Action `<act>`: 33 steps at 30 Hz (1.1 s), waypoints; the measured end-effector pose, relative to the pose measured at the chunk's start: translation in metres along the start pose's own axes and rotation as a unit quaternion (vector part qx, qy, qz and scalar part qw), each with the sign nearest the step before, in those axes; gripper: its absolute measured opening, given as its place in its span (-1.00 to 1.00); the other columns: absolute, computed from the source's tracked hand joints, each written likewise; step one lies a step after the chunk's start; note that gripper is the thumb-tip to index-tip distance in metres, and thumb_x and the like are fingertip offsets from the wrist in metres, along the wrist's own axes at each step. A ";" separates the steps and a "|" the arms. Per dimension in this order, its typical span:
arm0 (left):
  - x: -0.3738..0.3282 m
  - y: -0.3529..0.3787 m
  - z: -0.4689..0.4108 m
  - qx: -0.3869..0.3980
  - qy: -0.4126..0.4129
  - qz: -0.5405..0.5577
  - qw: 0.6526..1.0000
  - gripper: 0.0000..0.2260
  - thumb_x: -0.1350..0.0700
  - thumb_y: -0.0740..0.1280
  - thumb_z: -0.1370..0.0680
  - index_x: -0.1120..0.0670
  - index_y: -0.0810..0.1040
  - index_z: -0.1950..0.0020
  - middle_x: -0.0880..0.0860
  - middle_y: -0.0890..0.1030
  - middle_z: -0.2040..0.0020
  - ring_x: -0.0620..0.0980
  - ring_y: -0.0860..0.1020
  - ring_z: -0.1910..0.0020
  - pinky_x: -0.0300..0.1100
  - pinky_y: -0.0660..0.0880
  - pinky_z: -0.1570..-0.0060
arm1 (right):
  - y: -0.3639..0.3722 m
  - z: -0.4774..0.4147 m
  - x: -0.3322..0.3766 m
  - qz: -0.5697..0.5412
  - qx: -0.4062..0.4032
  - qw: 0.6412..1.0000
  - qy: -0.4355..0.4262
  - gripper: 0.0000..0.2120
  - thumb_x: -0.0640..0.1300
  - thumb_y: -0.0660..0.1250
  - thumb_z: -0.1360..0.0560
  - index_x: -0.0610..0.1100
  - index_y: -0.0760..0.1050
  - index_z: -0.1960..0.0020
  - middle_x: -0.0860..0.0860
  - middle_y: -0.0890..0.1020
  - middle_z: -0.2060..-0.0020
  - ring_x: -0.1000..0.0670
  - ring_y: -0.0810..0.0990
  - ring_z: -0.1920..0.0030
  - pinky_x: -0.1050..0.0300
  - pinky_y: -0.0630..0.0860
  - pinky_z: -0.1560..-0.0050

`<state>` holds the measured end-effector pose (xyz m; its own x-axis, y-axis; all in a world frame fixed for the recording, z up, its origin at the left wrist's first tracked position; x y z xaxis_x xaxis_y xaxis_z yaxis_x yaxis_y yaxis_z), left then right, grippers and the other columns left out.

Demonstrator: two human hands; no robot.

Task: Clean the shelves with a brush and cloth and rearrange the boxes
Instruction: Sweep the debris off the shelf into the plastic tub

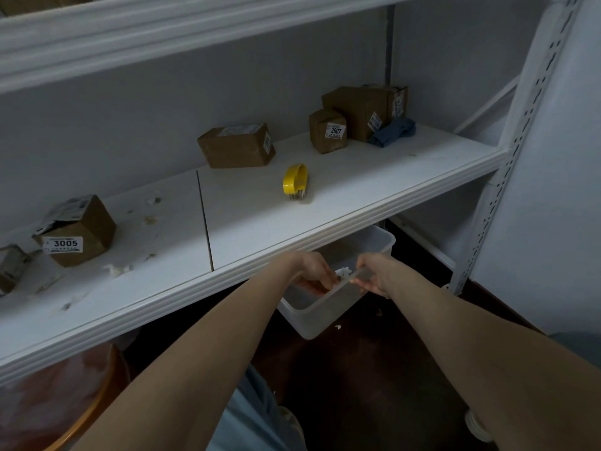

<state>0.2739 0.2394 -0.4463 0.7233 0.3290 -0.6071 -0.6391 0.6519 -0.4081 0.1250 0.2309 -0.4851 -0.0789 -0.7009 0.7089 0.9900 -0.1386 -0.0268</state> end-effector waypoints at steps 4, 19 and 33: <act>0.000 0.005 0.000 0.001 -0.001 0.000 1.000 -0.70 0.40 0.29 -0.51 0.33 0.50 -0.24 -0.06 0.63 0.43 -0.20 0.59 0.46 -0.36 0.57 0.36 | -0.001 -0.007 -0.001 -0.005 -0.003 1.000 -0.009 -0.53 -0.31 0.20 -0.53 -0.27 0.25 -0.43 -0.41 0.45 -0.25 -0.08 0.43 0.76 0.29 0.32 0.75; -0.013 0.011 -0.007 0.001 0.023 -0.049 0.999 -0.83 0.23 0.27 -0.57 0.23 0.57 -0.12 0.07 0.60 0.15 -0.07 0.56 0.20 -0.24 0.53 0.17 | -0.009 -0.010 0.004 -0.003 -0.013 1.000 -0.013 -0.58 -0.30 0.19 -0.54 -0.28 0.28 -0.38 -0.40 0.49 -0.19 -0.04 0.45 0.75 0.31 0.32 0.75; -0.035 0.014 -0.013 0.006 0.043 -0.079 0.996 -0.66 -0.03 0.39 -0.51 0.19 0.57 -0.15 -0.03 0.58 0.26 -0.15 0.54 0.32 -0.37 0.51 0.37 | -0.033 -0.011 0.006 -0.031 -0.027 0.998 -0.045 -0.71 -0.33 0.17 -0.50 -0.24 0.35 -0.22 -0.24 0.48 0.14 -0.13 0.49 0.44 0.29 0.40 0.71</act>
<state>0.2356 0.2279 -0.4399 0.7887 0.1620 -0.5930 -0.5157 0.6995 -0.4948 0.0910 0.2233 -0.4873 -0.1258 -0.6253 0.7702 0.9758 -0.2178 -0.0175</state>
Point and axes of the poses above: each hand's wrist, its own z-axis away from the middle knuckle, its own y-axis out of the palm, x = y × z, the point moved 1 cm from there along -z, towards the middle knuckle
